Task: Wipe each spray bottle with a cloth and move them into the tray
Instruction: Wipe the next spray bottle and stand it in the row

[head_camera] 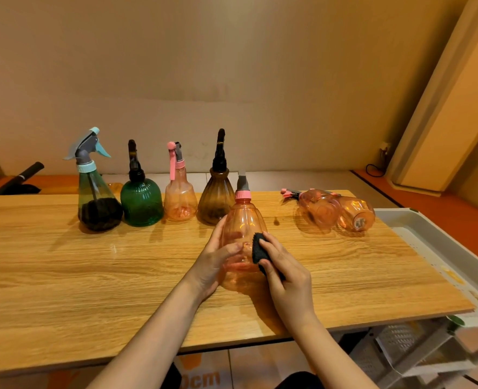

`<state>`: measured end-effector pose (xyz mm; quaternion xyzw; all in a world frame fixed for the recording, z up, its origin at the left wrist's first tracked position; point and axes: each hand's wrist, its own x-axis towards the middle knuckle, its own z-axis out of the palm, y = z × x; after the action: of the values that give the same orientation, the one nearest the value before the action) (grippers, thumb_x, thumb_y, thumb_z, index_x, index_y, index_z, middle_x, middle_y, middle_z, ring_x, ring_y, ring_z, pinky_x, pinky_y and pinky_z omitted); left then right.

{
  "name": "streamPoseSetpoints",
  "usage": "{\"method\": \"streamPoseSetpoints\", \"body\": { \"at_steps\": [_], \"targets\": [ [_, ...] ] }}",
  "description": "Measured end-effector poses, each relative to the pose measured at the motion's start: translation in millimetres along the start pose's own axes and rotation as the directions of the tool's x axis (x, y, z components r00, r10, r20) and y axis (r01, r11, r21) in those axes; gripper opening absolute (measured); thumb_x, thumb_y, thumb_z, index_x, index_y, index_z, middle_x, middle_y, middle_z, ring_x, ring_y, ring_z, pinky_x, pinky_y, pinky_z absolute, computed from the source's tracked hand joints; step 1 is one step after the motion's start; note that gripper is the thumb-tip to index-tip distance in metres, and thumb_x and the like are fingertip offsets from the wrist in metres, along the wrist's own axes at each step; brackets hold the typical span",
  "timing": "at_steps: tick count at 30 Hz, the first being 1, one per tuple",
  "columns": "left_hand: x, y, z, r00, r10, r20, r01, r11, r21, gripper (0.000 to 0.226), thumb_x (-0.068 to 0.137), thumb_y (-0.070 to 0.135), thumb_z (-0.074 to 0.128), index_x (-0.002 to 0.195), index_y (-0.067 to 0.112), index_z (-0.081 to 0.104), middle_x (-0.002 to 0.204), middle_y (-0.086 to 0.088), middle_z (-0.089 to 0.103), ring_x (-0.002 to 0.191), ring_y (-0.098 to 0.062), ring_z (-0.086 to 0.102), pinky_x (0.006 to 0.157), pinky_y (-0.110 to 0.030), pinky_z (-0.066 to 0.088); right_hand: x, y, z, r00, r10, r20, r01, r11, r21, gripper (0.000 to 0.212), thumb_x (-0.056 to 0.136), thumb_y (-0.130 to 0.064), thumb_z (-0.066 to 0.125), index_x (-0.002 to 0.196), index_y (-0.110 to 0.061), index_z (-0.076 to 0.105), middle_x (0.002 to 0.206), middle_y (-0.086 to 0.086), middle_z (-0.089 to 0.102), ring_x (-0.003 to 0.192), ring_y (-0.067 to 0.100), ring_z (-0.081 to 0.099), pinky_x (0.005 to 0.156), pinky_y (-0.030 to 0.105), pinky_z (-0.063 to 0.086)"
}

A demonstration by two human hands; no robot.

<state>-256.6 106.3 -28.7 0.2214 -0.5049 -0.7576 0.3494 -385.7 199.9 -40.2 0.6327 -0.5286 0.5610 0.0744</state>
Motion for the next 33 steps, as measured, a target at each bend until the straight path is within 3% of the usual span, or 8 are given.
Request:
{"method": "streamPoseSetpoints", "body": {
  "at_steps": [3,7,14,19,26,31,33],
  "targets": [
    [0,-1,-1,0.999,0.001,0.039,-0.001,1.000,-0.010,0.107,0.053,0.029,0.085,0.145,0.031,0.031,0.132,-0.015,0.057,0.113,-0.032,0.062,0.085,-0.042,0.055,15,-4,1,0.999,0.038,-0.024,-0.037,0.999,0.023,0.035,0.087,-0.019,0.050,0.122,-0.015,0.053,0.125,-0.001,0.054,0.122,-0.003,0.044,0.101,0.012,0.035],
    [-3,-1,1,0.995,0.034,0.097,-0.049,0.987,0.151,0.092,0.058,0.030,0.075,0.141,0.032,0.035,0.133,-0.003,0.056,0.116,-0.018,0.061,0.084,-0.032,0.054,43,-4,-7,0.998,0.043,-0.045,-0.041,0.999,0.029,0.036,0.087,-0.021,0.049,0.120,-0.009,0.058,0.124,-0.002,0.056,0.119,0.001,0.048,0.099,0.013,0.038],
    [-6,0,7,0.993,0.075,0.094,-0.096,0.964,0.247,0.088,0.051,0.042,0.086,0.127,0.038,0.043,0.128,0.011,0.058,0.118,-0.008,0.058,0.088,-0.027,0.051,42,-3,-7,1.000,-0.026,-0.005,0.026,0.998,0.063,0.032,0.088,-0.017,0.052,0.119,-0.013,0.058,0.128,-0.003,0.054,0.123,0.007,0.048,0.102,0.020,0.039],
    [-4,-4,4,0.994,0.082,0.073,-0.094,0.978,0.185,0.077,0.058,0.029,0.077,0.128,0.036,0.045,0.127,0.003,0.060,0.116,-0.015,0.061,0.087,-0.030,0.053,35,3,-8,0.997,0.067,-0.044,-0.061,0.990,0.124,0.034,0.088,-0.020,0.052,0.121,-0.015,0.055,0.127,-0.011,0.053,0.122,-0.001,0.048,0.100,0.020,0.041],
    [-1,-7,5,0.992,0.127,0.021,-0.128,0.968,0.216,0.088,0.060,0.038,0.075,0.140,0.028,0.040,0.131,-0.005,0.058,0.116,-0.020,0.060,0.088,-0.036,0.053,22,1,-6,0.992,0.117,-0.037,-0.110,0.982,0.155,0.041,0.082,-0.003,0.059,0.121,-0.014,0.055,0.128,-0.010,0.052,0.124,-0.001,0.046,0.101,0.016,0.037],
    [3,-8,4,0.985,0.164,-0.050,-0.150,0.967,0.208,0.079,0.060,0.041,0.072,0.133,0.025,0.048,0.123,-0.009,0.064,0.114,-0.027,0.061,0.092,-0.044,0.052,1,-1,-6,0.990,0.141,-0.009,-0.138,0.977,0.162,0.039,0.084,-0.021,0.058,0.122,-0.014,0.055,0.130,-0.023,0.049,0.122,-0.005,0.045,0.098,0.010,0.035],
    [3,-9,3,0.986,0.155,-0.066,-0.141,0.973,0.181,0.081,0.059,0.041,0.071,0.134,0.019,0.048,0.120,-0.010,0.065,0.110,-0.026,0.063,0.087,-0.040,0.053,-5,-1,-6,0.992,0.126,-0.004,-0.124,0.979,0.159,0.041,0.084,-0.023,0.056,0.124,-0.020,0.054,0.129,-0.034,0.046,0.122,-0.003,0.046,0.098,0.010,0.035]
  ]
}}
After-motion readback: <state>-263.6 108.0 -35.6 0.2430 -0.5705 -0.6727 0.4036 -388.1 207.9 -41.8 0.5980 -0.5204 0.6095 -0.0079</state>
